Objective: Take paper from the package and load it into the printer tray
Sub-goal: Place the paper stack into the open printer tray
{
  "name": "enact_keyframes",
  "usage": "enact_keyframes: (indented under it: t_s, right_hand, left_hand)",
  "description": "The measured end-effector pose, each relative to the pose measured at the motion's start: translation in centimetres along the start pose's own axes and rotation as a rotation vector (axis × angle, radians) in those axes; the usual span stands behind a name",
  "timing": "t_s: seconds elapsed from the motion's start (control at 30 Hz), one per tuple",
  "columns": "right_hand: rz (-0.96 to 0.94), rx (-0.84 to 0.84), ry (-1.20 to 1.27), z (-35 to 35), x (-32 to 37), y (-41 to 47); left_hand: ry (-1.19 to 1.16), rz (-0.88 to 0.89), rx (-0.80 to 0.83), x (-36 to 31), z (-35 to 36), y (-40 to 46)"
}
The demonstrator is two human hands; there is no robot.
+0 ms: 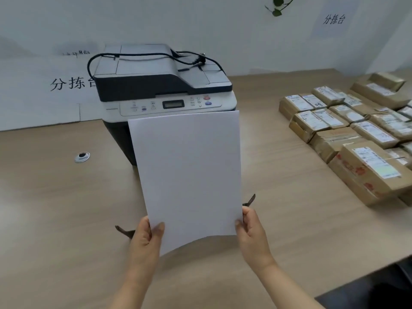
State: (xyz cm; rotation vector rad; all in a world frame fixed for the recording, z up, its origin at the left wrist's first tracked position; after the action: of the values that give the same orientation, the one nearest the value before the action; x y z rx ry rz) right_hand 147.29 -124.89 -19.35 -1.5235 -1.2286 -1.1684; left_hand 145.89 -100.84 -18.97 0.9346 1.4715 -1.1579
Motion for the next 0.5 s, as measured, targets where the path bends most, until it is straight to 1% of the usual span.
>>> enact_keyframes:
  t_s: [0.17, 0.27, 0.43, 0.5]
  right_hand:
    - [0.019, 0.01, 0.017, 0.2, -1.8, -0.7]
    - [0.026, 0.005, 0.059, 0.4, -2.3, -0.6]
    - [0.002, 0.001, 0.212, 1.2, -2.0, 0.0]
    - [-0.009, -0.015, 0.261, 1.4, -1.9, 0.3]
  left_hand:
    - [0.019, 0.038, -0.02, 1.2, 0.3, -0.7]
    - [0.068, 0.054, -0.032, 2.4, 0.4, -0.5]
    - [0.153, 0.126, -0.1, 3.6, 0.0, 0.2]
    - [0.134, 0.145, -0.116, 3.5, 0.2, 0.4]
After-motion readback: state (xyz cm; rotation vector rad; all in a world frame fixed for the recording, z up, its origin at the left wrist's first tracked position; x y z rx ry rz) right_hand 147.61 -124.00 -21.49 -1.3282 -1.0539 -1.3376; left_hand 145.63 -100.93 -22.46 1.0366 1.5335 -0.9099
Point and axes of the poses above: each hand's wrist, its own y-axis towards the middle knuckle, its own z-axis out of the palm, x = y × z, the point moved 4 cm from there along y, towards the middle knuckle, and after that the axes turned 1 degree about -z, right-handed, at the moved point
